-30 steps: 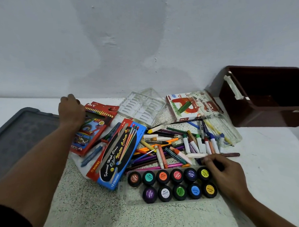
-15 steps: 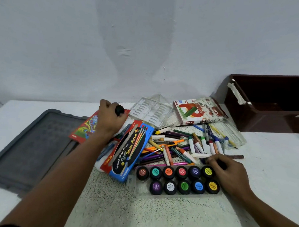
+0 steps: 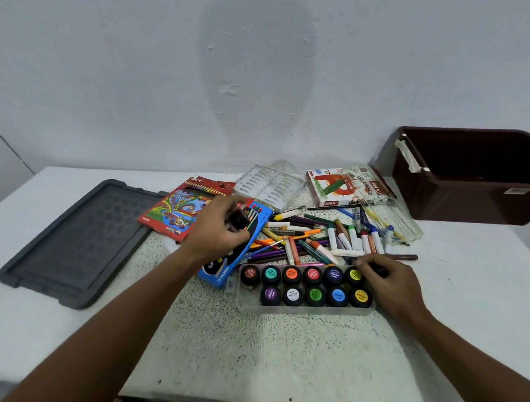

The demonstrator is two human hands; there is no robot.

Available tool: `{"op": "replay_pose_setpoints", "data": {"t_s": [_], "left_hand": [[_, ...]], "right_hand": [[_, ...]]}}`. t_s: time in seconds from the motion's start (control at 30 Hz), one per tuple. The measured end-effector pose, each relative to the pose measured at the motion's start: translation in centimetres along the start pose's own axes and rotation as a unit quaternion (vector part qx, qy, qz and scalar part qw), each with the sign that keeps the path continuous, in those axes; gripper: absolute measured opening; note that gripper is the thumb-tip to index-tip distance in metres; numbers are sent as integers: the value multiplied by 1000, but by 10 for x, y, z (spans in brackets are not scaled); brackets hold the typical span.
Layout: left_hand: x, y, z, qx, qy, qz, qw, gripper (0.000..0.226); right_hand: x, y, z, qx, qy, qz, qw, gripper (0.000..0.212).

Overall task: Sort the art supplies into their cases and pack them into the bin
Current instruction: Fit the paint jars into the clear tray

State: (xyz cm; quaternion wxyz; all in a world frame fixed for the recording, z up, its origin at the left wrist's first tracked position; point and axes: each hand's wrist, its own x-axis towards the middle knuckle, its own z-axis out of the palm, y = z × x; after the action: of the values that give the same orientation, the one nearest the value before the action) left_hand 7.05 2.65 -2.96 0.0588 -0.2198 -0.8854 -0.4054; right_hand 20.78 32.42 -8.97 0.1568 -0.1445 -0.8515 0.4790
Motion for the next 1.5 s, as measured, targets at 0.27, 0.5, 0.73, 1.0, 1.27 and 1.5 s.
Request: {"op": "replay_pose_setpoints", "data": {"t_s": [0.27,0.5,0.73,1.0,1.27,1.5], "left_hand": [[-34,11,-4,-16,-89,-6,996,42],[-53,14,-1,-22,-151,-38,988,44],[-70,15,5,9,-163,-10,987,45],[-83,15,-1,-15,-172,-28,985,46],[-89,6,3,27,-165,9,986,45],[-90,-1,9,55,-157,62,984,39]], "right_hand": [[-5,6,-3,7,-37,-52,998,19],[-6,6,-5,-57,-54,-96,992,22],[-8,11,-8,-118,-136,-122,976,66],[-13,16,-12,-180,-174,-153,956,96],[-10,10,-19,-160,-225,-112,955,93],[-9,7,-28,-169,-242,-109,949,96]]}}
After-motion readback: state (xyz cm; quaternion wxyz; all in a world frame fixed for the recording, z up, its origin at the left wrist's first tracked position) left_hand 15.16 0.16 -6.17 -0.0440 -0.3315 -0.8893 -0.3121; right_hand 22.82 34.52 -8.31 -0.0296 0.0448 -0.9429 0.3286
